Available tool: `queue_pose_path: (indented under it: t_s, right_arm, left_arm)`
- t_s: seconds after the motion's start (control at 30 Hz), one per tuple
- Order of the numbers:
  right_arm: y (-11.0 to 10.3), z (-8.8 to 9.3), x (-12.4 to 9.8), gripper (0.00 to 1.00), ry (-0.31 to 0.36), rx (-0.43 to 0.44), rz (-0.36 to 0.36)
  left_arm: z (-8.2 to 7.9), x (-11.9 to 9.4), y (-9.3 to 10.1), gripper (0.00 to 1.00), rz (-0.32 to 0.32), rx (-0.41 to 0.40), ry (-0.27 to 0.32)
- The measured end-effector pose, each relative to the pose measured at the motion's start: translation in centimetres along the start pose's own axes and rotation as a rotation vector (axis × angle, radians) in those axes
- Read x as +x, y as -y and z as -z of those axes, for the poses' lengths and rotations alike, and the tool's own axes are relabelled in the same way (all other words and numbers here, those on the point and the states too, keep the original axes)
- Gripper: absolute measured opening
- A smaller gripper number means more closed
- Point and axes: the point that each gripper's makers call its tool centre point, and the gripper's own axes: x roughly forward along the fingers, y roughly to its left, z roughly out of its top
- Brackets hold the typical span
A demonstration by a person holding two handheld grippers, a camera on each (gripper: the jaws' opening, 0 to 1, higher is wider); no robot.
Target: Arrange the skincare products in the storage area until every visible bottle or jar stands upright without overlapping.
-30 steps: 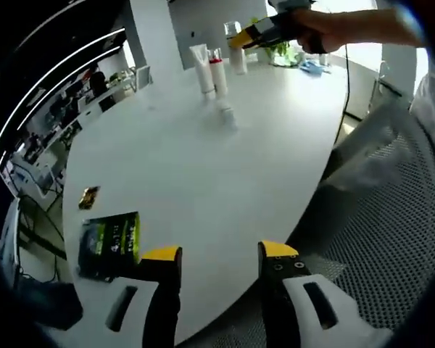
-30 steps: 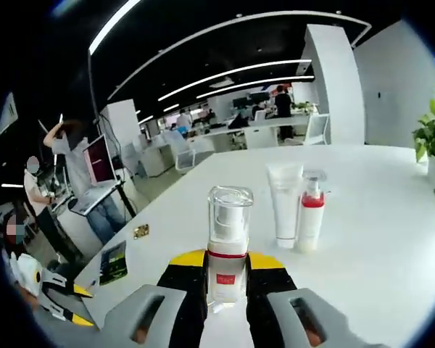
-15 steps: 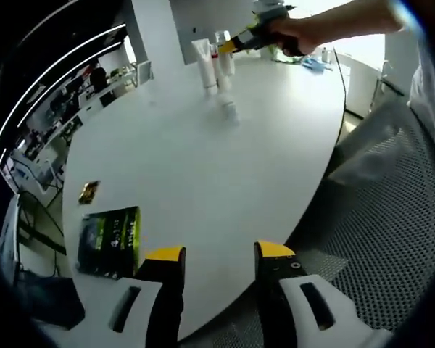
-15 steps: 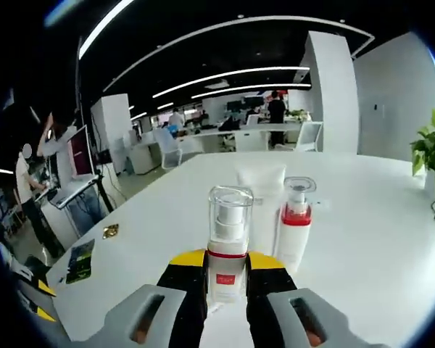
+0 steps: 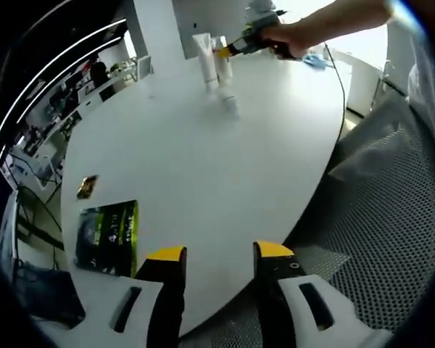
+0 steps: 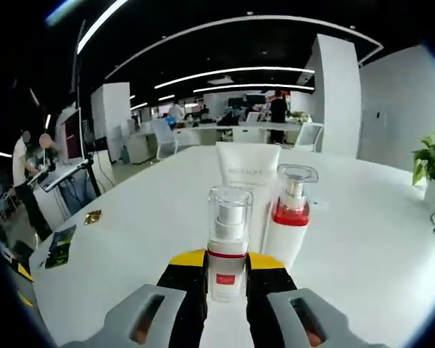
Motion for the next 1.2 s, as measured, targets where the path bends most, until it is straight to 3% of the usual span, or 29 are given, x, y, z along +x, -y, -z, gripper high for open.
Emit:
queue_pose_path:
  t_s: [0.47, 0.77, 1.03, 1.2]
  right_arm:
    - [0.2, 1.7, 2.9, 0.12, -0.008, -0.053, 0.019]
    - [1.2, 3.0, 3.1, 0.12, -0.008, -0.063, 0.059]
    - [0.7, 2.9, 2.3, 0.13, 0.038, -0.056, 0.070]
    - [0.8, 3.3, 2.5, 0.12, 0.046, -0.015, 0.089]
  left_arm:
    - [0.5, 0.2, 0.1, 0.33, 0.010, -0.004, -0.028]
    - [0.6, 0.2, 0.1, 0.33, 0.012, -0.009, -0.032]
    - [0.8, 0.3, 0.3, 0.33, 0.020, -0.004, -0.042]
    - [0.9, 0.4, 0.3, 0.32, 0.021, 0.000, -0.049]
